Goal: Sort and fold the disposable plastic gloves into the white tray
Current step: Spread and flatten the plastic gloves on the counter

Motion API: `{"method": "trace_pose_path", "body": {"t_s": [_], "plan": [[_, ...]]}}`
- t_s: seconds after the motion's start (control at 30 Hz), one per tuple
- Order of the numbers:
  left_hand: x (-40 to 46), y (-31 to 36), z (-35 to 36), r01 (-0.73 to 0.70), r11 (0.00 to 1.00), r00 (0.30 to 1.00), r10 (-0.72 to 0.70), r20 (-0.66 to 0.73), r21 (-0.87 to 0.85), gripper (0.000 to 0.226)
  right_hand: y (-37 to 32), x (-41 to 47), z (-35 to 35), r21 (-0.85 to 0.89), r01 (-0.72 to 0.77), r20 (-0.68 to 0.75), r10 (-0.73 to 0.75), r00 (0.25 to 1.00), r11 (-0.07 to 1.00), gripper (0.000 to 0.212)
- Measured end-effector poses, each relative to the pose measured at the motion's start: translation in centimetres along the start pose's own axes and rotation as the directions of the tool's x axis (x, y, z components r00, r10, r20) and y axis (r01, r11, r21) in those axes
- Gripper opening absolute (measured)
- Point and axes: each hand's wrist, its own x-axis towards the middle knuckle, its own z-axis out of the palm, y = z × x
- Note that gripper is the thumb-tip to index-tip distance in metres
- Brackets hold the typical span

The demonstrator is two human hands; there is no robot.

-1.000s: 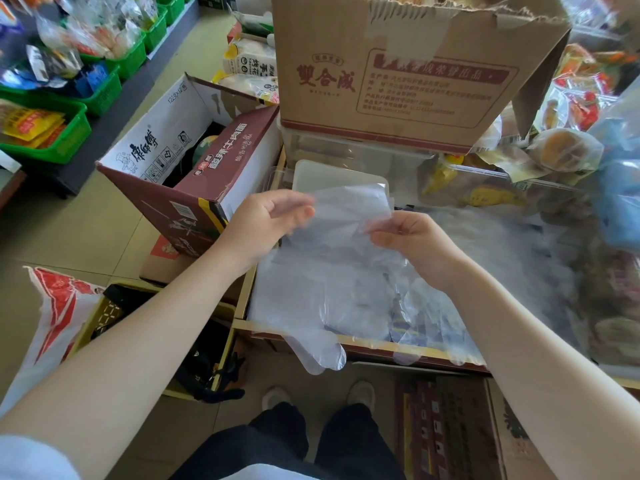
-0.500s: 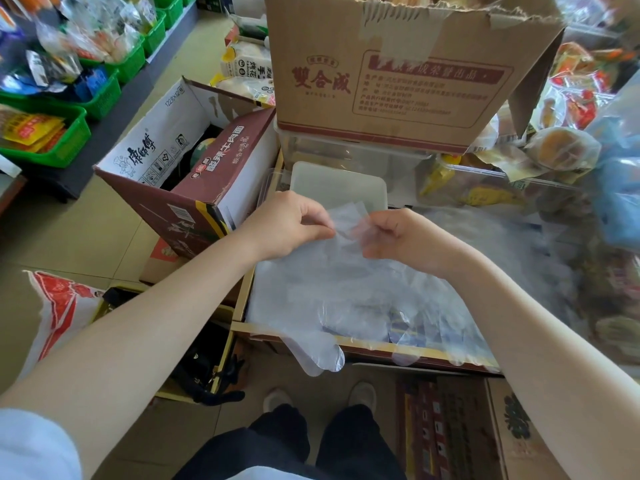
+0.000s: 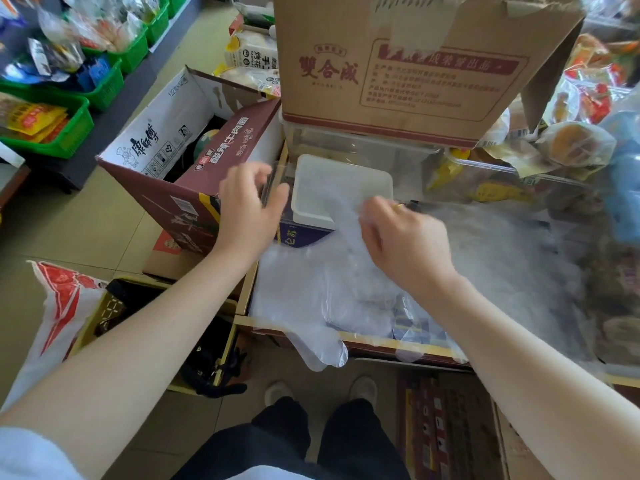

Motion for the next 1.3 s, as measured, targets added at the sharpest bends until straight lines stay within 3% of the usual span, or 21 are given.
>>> {"method": "trace_pose_path", "body": {"t_s": [0.03, 0.07, 0.1, 0.13, 0.17, 0.2, 0.23, 0.33, 0.4, 0.5, 0.57, 0.63, 0.67, 0.73, 0.8, 0.87, 0.97, 1.07, 1.13, 1.23, 1.3], "plan": [[-0.5, -0.5, -0.1, 0.196, 0.977, 0.975, -0.186, 0.119, -0.079, 0.029, -0.8, -0.4, 0.8, -0.03, 0.046, 0.046, -0.044, 0.998, 0.999, 0.006], [-1.0, -1.0, -0.1, 0.451, 0.875, 0.867, -0.384, 0.316, -0.173, 0.04, -1.8, -1.0, 2.0, -0.029, 0.084, 0.119, -0.08, 0.99, 0.996, 0.015], [-1.5, -1.6, -0.1, 0.681, 0.703, 0.688, -0.517, 0.509, -0.207, 0.056, -2.7, -1.8, 3.3, -0.004, 0.12, 0.209, -0.117, 0.971, 0.993, 0.024], [-2.0, -2.4, 0.0, 0.818, 0.545, 0.524, -0.573, 0.63, -0.184, 0.07, -3.5, -2.6, 4.7, 0.019, 0.157, 0.293, -0.155, 0.943, 0.987, 0.031], [-2.4, -3.3, 0.3, 0.875, 0.461, 0.429, -0.592, 0.682, -0.149, 0.079, -4.1, -3.7, 6.3, 0.052, 0.19, 0.365, -0.196, 0.91, 0.98, 0.036], [-2.9, -4.3, 0.7, 0.892, 0.437, 0.394, -0.617, 0.681, -0.119, 0.081, -4.7, -4.5, 7.3, 0.071, 0.212, 0.443, -0.221, 0.868, 0.975, 0.039], [-3.2, -5.1, 1.1, 0.884, 0.457, 0.405, -0.649, 0.644, -0.095, 0.077, -5.3, -5.0, 8.2, 0.063, 0.233, 0.507, -0.232, 0.83, 0.97, 0.039], [-3.9, -7.2, 2.6, 0.746, 0.665, 0.562, -0.654, 0.506, 0.03, 0.042, -6.2, -6.3, 10.1, 0.1, 0.288, 0.697, -0.274, 0.662, 0.952, 0.028], [-4.1, -8.0, 3.1, 0.611, 0.772, 0.637, -0.612, 0.468, 0.177, 0.034, -6.3, -6.8, 10.8, 0.149, 0.263, 0.795, -0.274, 0.541, 0.953, 0.029], [-4.4, -8.1, 3.7, 0.433, 0.84, 0.717, -0.541, 0.439, 0.327, 0.027, -6.0, -7.1, 10.2, 0.229, 0.142, 0.854, -0.269, 0.446, 0.963, 0.04], [-4.7, -8.1, 4.1, 0.37, 0.863, 0.762, -0.493, 0.419, 0.343, 0.02, -5.2, -7.0, 9.6, 0.29, -0.1, 0.887, -0.228, 0.402, 0.952, 0.053], [-4.6, -8.4, 4.2, 0.335, 0.885, 0.802, -0.448, 0.396, 0.324, 0.023, -4.2, -6.7, 8.9, 0.375, -0.381, 0.855, -0.156, 0.495, 0.845, 0.05], [-4.5, -8.5, 4.1, 0.323, 0.896, 0.82, -0.425, 0.382, 0.304, 0.021, -3.4, -6.5, 8.9, 0.405, -0.425, 0.805, -0.096, 0.585, 0.809, 0.05], [-4.2, -8.6, 3.9, 0.319, 0.908, 0.836, -0.404, 0.371, 0.271, 0.017, -1.6, -6.2, 9.4, 0.322, -0.335, 0.705, 0.011, 0.709, 0.885, 0.054], [-3.8, -8.5, 3.9, 0.325, 0.912, 0.836, -0.401, 0.375, 0.251, 0.01, -0.4, -6.1, 10.3, 0.109, -0.187, 0.713, 0.055, 0.699, 0.976, 0.064], [-3.7, -8.4, 4.1, 0.308, 0.916, 0.84, -0.389, 0.378, 0.258, 0.013, 0.1, -6.4, 11.5, 0.029, -0.077, 0.744, 0.03, 0.668, 0.997, 0.077], [-4.1, -8.6, 4.4, 0.239, 0.918, 0.862, -0.35, 0.366, 0.315, 0.047, 0.2, -7.2, 13.1, 0.032, -0.039, 0.796, -0.002, 0.605, 0.999, 0.099], [-4.8, -9.2, 4.4, -0.268, 0.773, 0.908, 0.003, 0.419, 0.575, 0.076, 0.6, -7.6, 14.3, 0.024, -0.096, 0.839, 0.032, 0.543, 0.995, 0.107], [-5.1, -9.2, 4.9, -0.526, 0.676, 0.798, 0.181, 0.575, 0.516, 0.072, 0.8, -7.7, 14.9, 0.028, -0.093, 0.837, 0.028, 0.546, 0.995, 0.109], [-6.1, -8.6, 6.1, -0.545, 0.7, 0.636, -0.013, 0.771, 0.462, 0.068, 1.1, -7.7, 15.2, 0.047, -0.081, 0.831, 0.006, 0.557, 0.996, 0.111], [-6.3, -8.3, 6.4, -0.473, 0.694, 0.653, -0.138, 0.745, 0.543, 0.077, 1.8, -8.2, 14.9, 0.047, -0.084, 0.822, 0.01, 0.57, 0.995, 0.108]]}}
